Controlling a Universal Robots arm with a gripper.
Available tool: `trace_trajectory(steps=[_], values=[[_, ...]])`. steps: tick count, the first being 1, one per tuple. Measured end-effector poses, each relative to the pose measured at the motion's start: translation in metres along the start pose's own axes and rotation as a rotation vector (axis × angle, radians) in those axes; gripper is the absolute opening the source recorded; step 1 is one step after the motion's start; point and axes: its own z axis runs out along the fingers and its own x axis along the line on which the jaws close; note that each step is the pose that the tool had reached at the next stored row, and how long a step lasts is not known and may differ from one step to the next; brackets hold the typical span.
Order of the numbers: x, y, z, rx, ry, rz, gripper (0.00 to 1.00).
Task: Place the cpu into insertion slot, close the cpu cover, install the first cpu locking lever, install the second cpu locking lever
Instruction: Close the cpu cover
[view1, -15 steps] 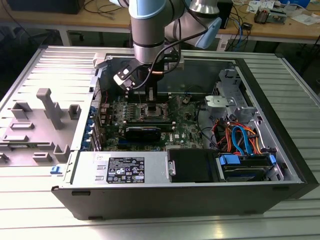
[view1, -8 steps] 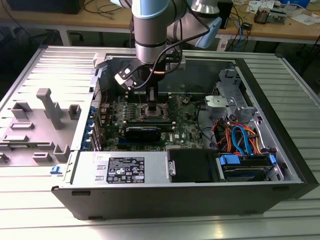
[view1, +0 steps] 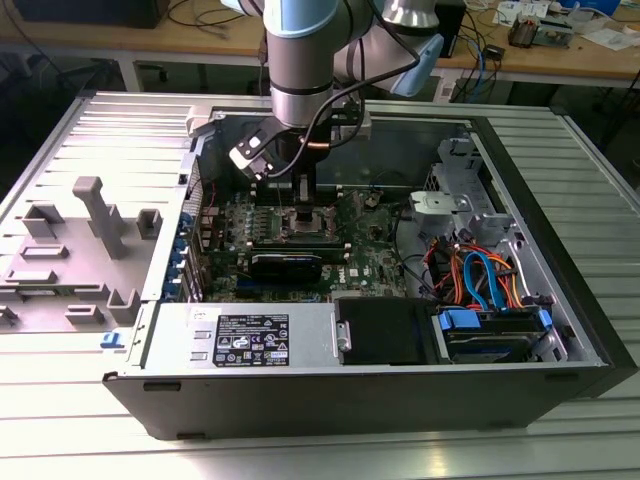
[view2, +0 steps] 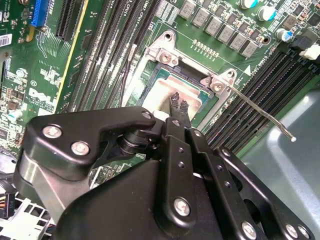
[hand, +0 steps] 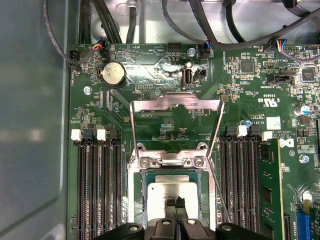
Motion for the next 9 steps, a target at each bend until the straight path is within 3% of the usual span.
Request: trace_trajectory(steps=[6, 9], values=[[0.0000, 0.0000, -0.0001, -0.0001, 0.0005, 0.000, 0.11], [-0.0004, 0.0003, -0.0061, 0.0000, 0.0004, 0.000, 0.11]])
